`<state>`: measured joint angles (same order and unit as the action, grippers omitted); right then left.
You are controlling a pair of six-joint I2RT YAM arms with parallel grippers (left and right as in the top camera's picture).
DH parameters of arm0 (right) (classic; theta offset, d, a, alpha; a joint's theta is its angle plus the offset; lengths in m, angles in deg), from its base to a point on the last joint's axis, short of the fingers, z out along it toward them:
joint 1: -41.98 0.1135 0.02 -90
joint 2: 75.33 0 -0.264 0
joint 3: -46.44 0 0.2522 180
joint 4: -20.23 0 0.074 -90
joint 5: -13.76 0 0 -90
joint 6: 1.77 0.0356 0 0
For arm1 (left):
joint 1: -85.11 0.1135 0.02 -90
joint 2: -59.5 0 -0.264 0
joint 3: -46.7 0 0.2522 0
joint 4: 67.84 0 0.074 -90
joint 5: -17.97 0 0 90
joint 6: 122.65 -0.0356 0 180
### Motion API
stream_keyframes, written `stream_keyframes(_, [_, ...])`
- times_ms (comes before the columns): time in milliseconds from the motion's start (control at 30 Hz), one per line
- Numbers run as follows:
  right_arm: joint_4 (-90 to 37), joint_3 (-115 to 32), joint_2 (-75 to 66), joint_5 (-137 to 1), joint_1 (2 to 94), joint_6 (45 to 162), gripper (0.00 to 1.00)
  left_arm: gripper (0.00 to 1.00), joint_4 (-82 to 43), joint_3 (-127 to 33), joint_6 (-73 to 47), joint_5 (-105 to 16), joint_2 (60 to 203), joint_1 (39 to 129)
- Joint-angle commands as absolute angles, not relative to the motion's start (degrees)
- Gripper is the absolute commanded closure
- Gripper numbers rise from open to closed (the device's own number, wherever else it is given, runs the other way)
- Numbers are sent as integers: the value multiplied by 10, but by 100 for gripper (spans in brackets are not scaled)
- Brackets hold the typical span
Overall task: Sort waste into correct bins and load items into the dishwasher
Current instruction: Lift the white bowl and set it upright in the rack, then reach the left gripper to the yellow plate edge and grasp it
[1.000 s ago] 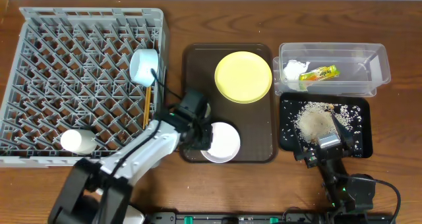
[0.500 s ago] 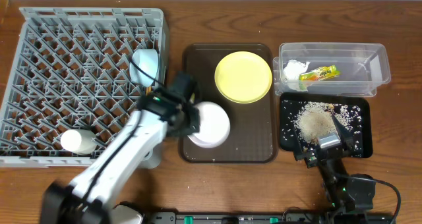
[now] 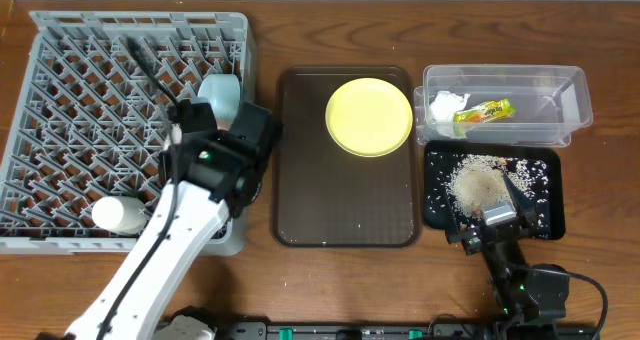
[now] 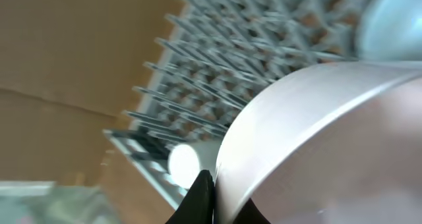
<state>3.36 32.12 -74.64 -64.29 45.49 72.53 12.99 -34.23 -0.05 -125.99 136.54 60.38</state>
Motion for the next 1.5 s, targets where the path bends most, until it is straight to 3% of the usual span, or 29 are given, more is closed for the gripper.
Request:
stream_keyframes(0, [34, 324, -750, -642, 445, 719, 1, 92, 123, -316, 58, -1398, 1411, 607])
stream_keyframes(367, [34, 324, -750, -642, 445, 719, 1, 92, 127, -312, 56, -1531, 1577, 615])
stream_keyframes(867, [34, 324, -750, -642, 445, 719, 1, 92, 112, -311, 57, -1435, 1585, 654])
stream_keyframes(1100, [34, 324, -750, -642, 445, 719, 1, 86, 118, -311, 56, -1276, 1584, 641])
stream_keyframes(1400, [34, 324, -750, -642, 445, 719, 1, 86, 175, -345, 56, -1126, 1529, 641])
stream_keyframes(1467, [34, 324, -750, -642, 445, 719, 1, 77, 175, -350, 56, -1069, 1500, 641])
